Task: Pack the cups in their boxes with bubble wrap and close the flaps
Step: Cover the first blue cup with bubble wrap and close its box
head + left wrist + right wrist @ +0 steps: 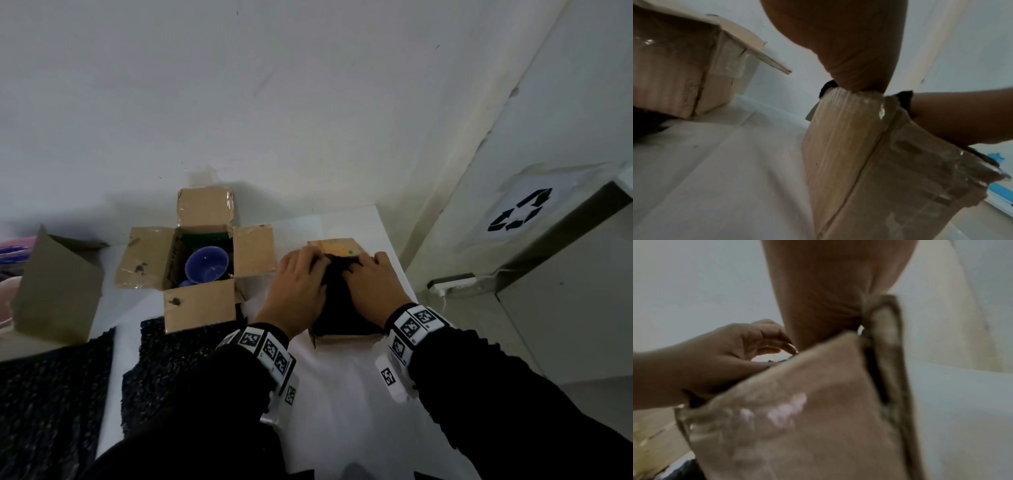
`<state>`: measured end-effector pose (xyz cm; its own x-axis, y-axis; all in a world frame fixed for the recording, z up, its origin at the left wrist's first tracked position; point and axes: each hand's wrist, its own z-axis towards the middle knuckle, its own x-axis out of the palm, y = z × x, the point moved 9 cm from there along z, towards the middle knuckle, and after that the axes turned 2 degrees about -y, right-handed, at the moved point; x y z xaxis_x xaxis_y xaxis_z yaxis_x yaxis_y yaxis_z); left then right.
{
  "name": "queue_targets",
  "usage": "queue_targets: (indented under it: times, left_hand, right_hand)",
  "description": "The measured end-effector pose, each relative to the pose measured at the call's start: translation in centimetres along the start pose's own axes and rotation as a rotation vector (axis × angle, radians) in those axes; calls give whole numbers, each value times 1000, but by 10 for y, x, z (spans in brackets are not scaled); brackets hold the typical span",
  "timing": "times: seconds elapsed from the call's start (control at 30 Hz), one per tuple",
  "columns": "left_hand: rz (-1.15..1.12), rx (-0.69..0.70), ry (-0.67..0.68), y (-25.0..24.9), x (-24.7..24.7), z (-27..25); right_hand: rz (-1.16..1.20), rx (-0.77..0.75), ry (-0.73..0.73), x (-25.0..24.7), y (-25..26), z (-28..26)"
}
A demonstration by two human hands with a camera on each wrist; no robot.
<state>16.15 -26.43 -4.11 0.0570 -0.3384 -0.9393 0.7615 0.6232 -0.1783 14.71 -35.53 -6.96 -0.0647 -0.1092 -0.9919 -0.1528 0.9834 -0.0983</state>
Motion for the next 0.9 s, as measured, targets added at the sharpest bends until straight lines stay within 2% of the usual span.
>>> queue_targets:
  times: [0.07, 0.13, 0.27, 0.37, 0.43, 0.53, 0.67, 0.8, 0.9]
  left_hand:
    - [-96, -153, -22, 15, 2, -8]
    - [-150, -216, 3, 20, 7, -11]
    - [-94, -94, -113, 5, -4, -10]
    - [-87, -74, -103, 0, -4, -11]
    - [-39, -30, -68, -5, -3, -9]
    - [210, 63, 13, -10, 0, -8]
    - [369, -10, 193, 6, 1, -10]
    - [373, -43, 414, 8, 13, -8]
    - [385, -107, 462, 7, 18, 0]
  right_hand:
    - [57, 39, -155, -9, -7, -6]
    - [133, 72, -288, -15, -13, -11]
    - [157, -34, -292, -12, -2, -8]
    - [169, -75, -333, -17, 0, -10]
    - [146, -134, -301, -15, 5, -13]
    - [195, -124, -233, -10, 7, -11]
    - [191, -49, -267, -13, 2, -12]
    - [36, 0, -65, 2, 2, -11]
    - [16, -49, 3, 1, 4, -2]
